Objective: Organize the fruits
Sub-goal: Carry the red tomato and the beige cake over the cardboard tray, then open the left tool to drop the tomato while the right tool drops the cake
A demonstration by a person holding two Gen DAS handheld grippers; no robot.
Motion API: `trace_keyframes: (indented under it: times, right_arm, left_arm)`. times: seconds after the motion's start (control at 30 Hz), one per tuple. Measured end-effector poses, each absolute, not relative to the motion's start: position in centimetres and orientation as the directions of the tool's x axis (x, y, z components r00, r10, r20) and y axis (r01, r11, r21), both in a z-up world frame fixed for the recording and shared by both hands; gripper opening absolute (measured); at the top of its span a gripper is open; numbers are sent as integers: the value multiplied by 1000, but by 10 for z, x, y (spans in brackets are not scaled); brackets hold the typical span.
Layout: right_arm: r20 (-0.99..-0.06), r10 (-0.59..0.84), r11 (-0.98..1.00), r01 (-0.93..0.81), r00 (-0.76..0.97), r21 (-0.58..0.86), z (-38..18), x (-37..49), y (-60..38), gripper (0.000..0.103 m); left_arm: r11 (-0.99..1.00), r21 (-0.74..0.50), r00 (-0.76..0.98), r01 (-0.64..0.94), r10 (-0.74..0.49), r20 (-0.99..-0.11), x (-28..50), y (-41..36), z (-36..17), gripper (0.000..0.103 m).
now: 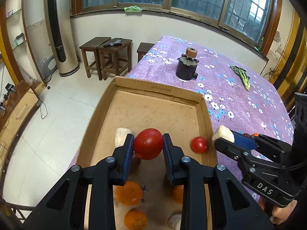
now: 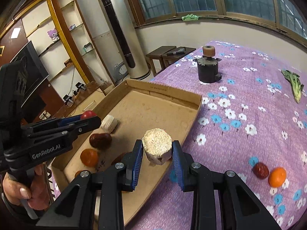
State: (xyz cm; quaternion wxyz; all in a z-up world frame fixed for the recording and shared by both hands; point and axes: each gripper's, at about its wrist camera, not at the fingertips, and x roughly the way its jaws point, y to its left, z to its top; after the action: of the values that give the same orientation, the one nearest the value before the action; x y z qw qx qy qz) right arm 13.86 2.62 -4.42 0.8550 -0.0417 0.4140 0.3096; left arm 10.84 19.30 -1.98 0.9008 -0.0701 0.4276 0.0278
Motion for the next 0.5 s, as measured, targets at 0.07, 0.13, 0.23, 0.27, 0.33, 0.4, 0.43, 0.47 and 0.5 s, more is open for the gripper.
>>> trace_keyframes:
  times: [0.07, 0.13, 0.23, 0.27, 0.33, 0.4, 0.43, 0.47, 0.5]
  right_arm:
    - [-738, 484, 809, -561, 470, 173, -45, 148, 30, 31]
    - [-744, 474, 812, -560, 471, 163, -47, 156, 35, 31]
    - [-752, 461, 814, -561, 470, 148, -49, 168, 42, 31]
    - [-755, 457, 815, -562, 470, 143, -50, 172, 44, 31]
    - [-762, 452, 814, -565, 464, 138, -53, 179, 49, 31]
    - [-770, 447, 812, -568, 454, 136, -57, 186, 54, 31]
    - [-774, 445, 811, -570, 451, 134, -59, 189, 57, 31]
    - [-777, 443, 810, -572, 448, 132, -61, 191, 59, 31]
    - [-780, 440, 808, -574, 444, 129, -63, 193, 61, 31]
  left_arm:
    - [989, -105, 624, -100, -20, -781, 116, 189, -23, 27]
    - [990, -103, 615, -91, -25, -788, 122, 185, -27, 27]
    - [991, -105, 601, -82, -34, -799, 127, 180, -33, 28]
    - [991, -105, 595, -81, -36, -803, 129, 180, -36, 28]
    - [991, -105, 585, -82, -38, -810, 132, 179, -39, 27]
    - [991, -103, 575, -81, -38, -817, 135, 179, -43, 28]
    - [991, -102, 570, -82, -37, -821, 136, 179, -45, 28]
    - [992, -102, 561, -81, -39, -827, 138, 179, -47, 28]
    - [992, -102, 556, -80, -40, -830, 139, 178, -49, 28]
